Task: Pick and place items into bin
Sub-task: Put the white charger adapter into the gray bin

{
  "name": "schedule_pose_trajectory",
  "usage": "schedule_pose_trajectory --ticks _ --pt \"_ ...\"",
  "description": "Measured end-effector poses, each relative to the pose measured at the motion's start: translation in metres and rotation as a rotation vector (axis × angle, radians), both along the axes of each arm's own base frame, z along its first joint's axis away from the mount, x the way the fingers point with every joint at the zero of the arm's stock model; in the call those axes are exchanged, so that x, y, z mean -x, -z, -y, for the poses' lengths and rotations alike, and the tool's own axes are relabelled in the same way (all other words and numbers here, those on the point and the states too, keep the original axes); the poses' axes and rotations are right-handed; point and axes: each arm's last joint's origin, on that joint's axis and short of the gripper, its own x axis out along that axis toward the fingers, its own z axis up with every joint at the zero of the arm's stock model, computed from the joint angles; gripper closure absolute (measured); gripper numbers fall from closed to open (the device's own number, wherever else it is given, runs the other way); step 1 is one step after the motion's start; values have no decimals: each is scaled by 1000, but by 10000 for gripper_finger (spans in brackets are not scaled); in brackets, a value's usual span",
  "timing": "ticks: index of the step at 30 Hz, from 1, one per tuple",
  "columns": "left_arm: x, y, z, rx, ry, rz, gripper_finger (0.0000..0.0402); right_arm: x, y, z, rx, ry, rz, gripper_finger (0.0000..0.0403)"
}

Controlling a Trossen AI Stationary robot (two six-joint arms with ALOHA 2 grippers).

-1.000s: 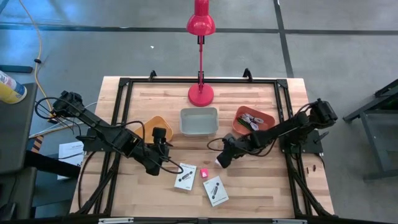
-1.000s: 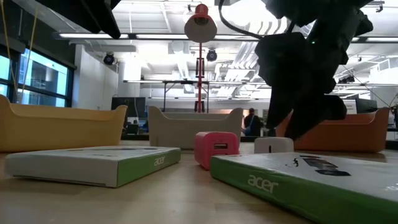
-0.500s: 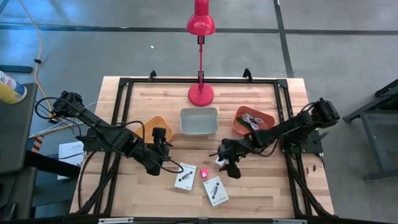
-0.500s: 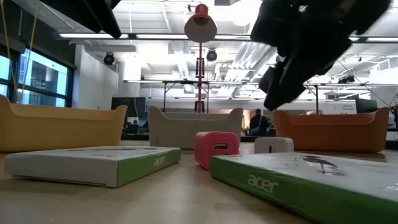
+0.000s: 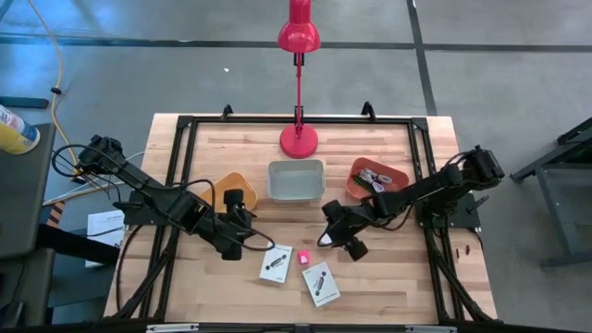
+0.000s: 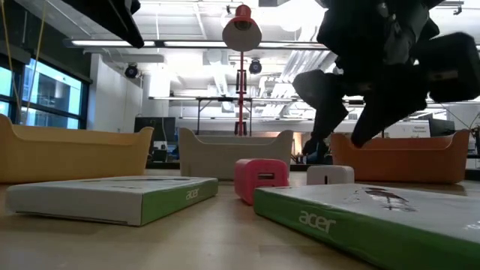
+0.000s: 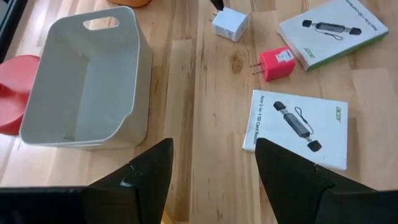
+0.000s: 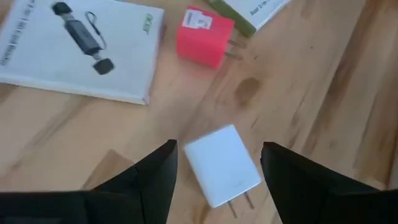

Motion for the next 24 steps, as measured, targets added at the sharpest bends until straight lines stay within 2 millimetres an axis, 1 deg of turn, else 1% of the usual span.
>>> schedule_pose_trajectory --ticks 2,6,13,16,24 --pt "0 0 0 2 -7 7 185 0 1 1 20 9 4 182" --pt "-1 -1 -1 -7 -36 27 185 -3 3 -1 -1 -5 8 172" --pt "-2 -2 0 -6 -42 50 185 -8 22 -3 2 -13 -28 137" --pt "-3 -3 0 -1 -42 59 185 -10 27 -3 18 16 -28 127" --pt "-4 -3 1 4 -43 71 186 -9 30 -2 22 53 -58 123"
